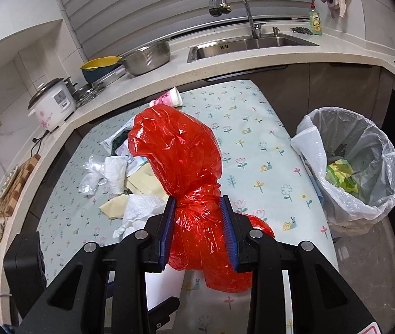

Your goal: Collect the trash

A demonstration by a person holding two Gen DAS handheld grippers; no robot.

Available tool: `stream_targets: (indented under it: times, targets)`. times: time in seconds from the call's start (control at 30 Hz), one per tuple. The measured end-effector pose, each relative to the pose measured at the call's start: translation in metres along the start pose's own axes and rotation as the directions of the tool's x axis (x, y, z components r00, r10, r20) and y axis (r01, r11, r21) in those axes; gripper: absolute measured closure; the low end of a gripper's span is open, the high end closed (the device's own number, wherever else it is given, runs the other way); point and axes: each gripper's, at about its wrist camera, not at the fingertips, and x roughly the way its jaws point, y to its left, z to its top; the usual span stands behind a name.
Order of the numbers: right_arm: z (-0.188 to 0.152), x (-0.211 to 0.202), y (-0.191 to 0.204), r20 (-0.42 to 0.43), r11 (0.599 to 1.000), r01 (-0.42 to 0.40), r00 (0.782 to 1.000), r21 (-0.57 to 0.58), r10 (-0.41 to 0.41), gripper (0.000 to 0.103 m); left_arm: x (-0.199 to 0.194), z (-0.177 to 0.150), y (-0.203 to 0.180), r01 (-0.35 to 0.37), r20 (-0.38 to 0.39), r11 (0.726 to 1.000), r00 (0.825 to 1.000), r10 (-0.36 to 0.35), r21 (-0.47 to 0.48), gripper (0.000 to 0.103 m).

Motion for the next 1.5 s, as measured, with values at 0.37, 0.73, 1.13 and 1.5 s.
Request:
stream_targets:
  times: [0.37, 0.73, 1.13, 1.5]
  targets:
    - [-0.005, 0.044, 0.072, -0.09, 0.982, -0.131, 0.989, -0.138, 0.119, 0.073, -0.039, -0.019, 0.028, -0.033, 0.016, 0.999, 0.999, 0.034, -0.04, 0.037]
    - [-0.03, 0.077, 0.065, -0.163, 0.98, 0.005, 0.986, -0.201, -0.038, 0.074, -0.091, -0.02, 0.074, -0.066, 0.123, 0.985, 0.989, 0.086, -0.156, 0.038]
    - [-0.011, 0.041, 0.047, -0.081, 0.993, 0.005, 0.997, -0.122, -0.015, 0.074, -0.132, 0.029, 0.071, -0.104, 0.286, 0.986, 0.948, 0.137, -0.129, 0.038]
    - [0.024, 0.015, 0.041, 0.051, 0.992, 0.045, 0.998, -0.12, -0.039, 0.038, -0.112, 0.042, 0.048, -0.062, 0.26, 0.994, 0.962, 0.084, -0.09, 0.037]
